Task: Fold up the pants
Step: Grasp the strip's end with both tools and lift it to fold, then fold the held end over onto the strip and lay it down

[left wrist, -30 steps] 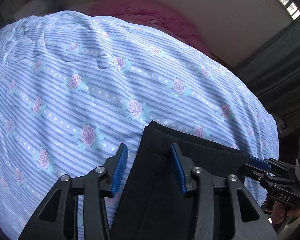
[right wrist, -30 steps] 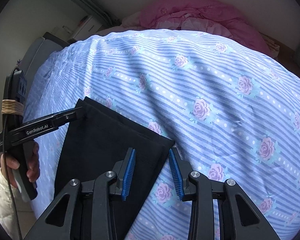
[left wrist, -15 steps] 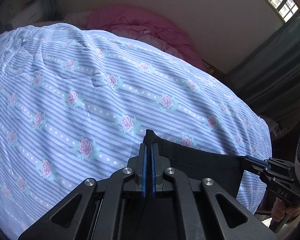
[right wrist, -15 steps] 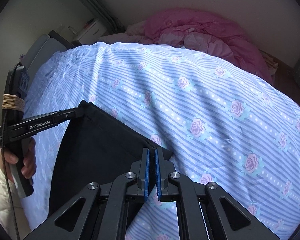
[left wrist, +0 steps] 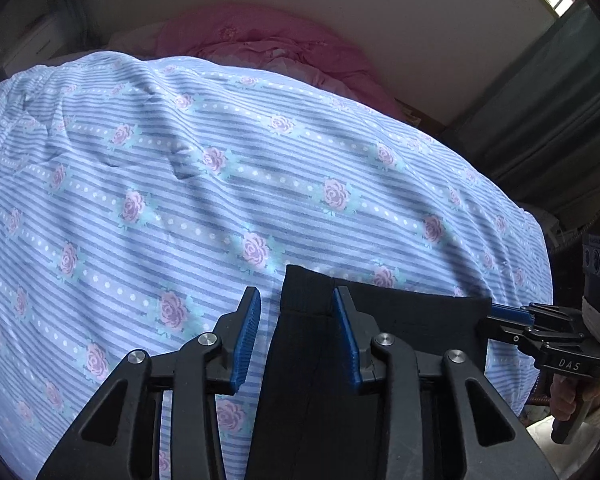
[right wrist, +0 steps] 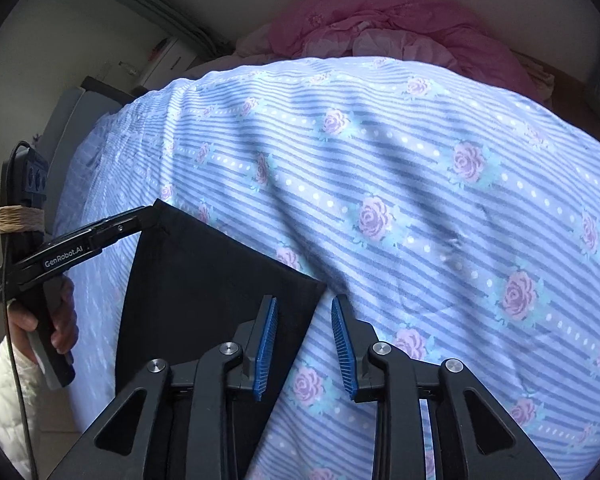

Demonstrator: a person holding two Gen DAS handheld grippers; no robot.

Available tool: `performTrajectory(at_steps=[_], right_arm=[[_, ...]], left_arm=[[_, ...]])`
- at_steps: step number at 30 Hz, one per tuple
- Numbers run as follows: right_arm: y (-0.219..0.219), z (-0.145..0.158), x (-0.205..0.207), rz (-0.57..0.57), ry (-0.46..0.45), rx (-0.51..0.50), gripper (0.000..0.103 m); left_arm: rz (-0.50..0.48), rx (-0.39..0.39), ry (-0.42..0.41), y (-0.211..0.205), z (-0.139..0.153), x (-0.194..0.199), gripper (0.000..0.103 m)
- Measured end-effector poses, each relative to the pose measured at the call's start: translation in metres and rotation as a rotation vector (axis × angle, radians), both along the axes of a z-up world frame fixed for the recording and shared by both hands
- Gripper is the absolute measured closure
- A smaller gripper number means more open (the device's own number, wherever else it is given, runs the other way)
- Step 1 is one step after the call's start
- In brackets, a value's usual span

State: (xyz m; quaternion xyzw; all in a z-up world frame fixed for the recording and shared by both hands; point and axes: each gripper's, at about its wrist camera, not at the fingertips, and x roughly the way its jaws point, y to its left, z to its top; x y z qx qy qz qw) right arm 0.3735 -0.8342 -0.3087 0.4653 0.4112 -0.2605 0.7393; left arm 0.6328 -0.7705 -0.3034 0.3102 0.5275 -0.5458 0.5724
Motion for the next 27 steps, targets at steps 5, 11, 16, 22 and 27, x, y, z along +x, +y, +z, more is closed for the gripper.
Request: performTrajectory(at_steps=[5,11,16,22,27], right_arm=[[0.001,-0.013,0.002,0.007,-0.021,0.034,0.073],[-0.009,-0.027,0.005,0.007,-0.061,0.085,0.073],[-0.007,-0.026,0.010,0.066,-0.047,0.048,0.081],[0.005,0.033,0.002,0.100,-0.068,-0.054,0.091],[0.048,0.120,0.002,0.239,-0.089,-0.256,0.091]], left_arm=[[0.001,0.039,0.044,0.008,-0.021,0.006,0.065],[0.050,0.037,0.144,0.010,-0.034,0.020,0.066],[0.050,0.043,0.179,0.007,-0.033,0.013,0.089],[0.004,-0.063,0.106,0.022,0.019,0.003,0.091],[-0.009,-0.191,0.041,0.060,0.087,-0.008,0.091]])
